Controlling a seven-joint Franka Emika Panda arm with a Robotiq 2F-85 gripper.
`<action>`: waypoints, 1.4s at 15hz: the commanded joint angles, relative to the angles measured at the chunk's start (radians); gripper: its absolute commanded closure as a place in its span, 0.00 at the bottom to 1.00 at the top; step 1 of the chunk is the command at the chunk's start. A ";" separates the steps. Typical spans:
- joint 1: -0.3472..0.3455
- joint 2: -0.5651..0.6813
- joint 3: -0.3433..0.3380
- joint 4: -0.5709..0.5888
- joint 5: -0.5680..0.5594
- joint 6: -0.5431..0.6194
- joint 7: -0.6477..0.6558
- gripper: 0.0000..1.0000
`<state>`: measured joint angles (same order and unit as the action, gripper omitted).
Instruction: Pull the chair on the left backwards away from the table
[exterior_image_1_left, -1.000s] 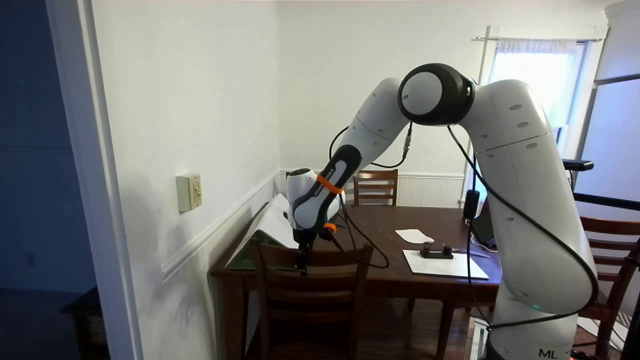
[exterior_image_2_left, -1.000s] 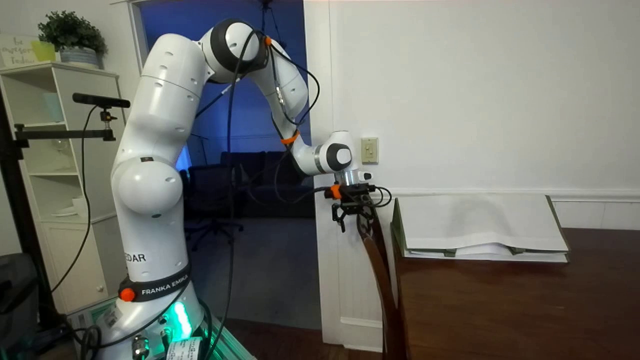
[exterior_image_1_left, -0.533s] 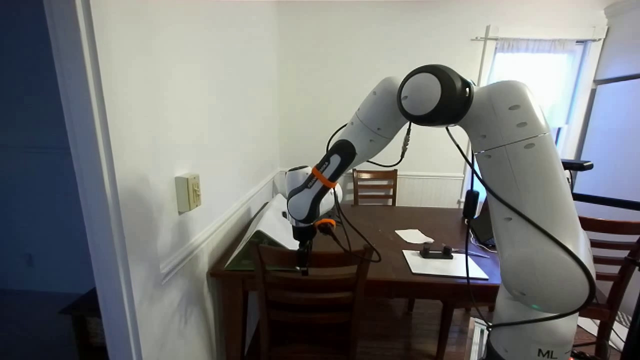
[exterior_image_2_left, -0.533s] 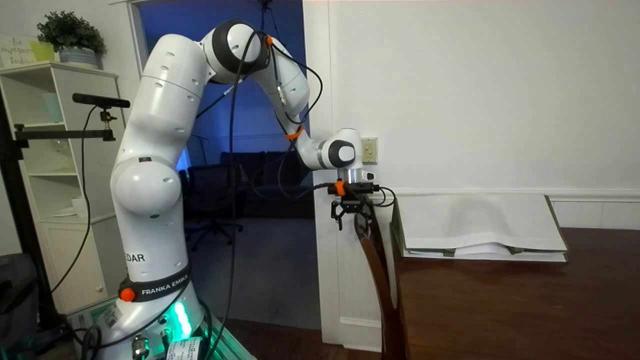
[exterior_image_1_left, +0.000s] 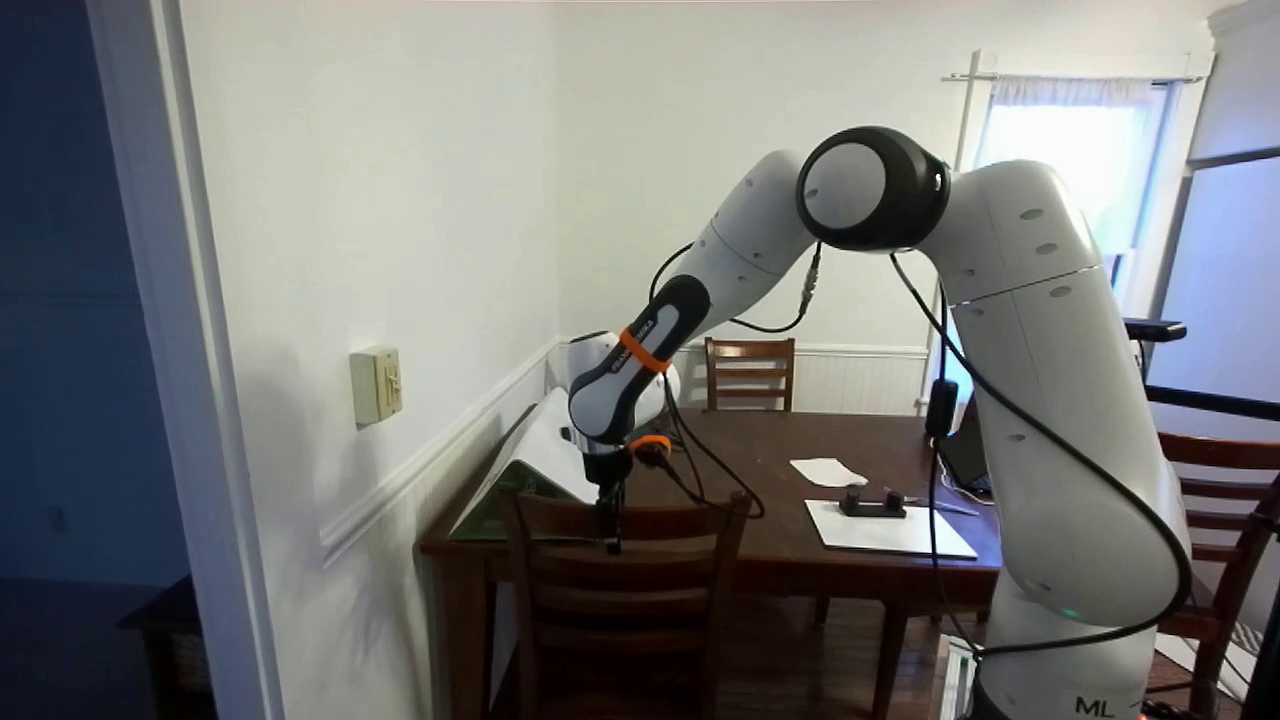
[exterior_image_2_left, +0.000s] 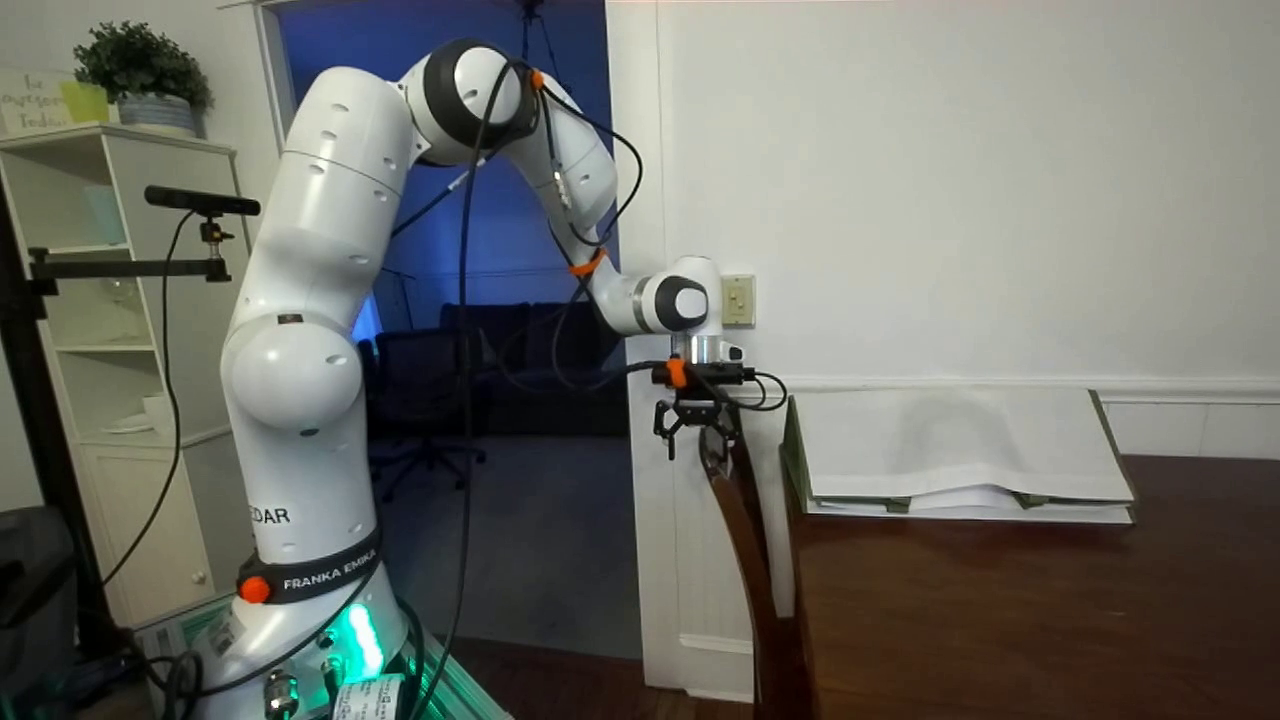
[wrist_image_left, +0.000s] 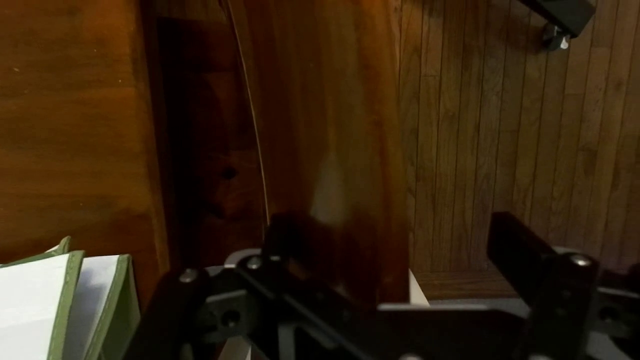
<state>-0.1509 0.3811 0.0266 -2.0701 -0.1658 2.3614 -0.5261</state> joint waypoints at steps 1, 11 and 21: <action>0.011 -0.025 0.041 -0.053 0.066 -0.079 -0.039 0.00; 0.026 -0.084 0.107 -0.109 0.191 -0.209 -0.147 0.00; 0.064 -0.127 0.148 -0.147 0.438 -0.323 -0.222 0.00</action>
<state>-0.1125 0.2987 0.1519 -2.1602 0.1658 2.0811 -0.7282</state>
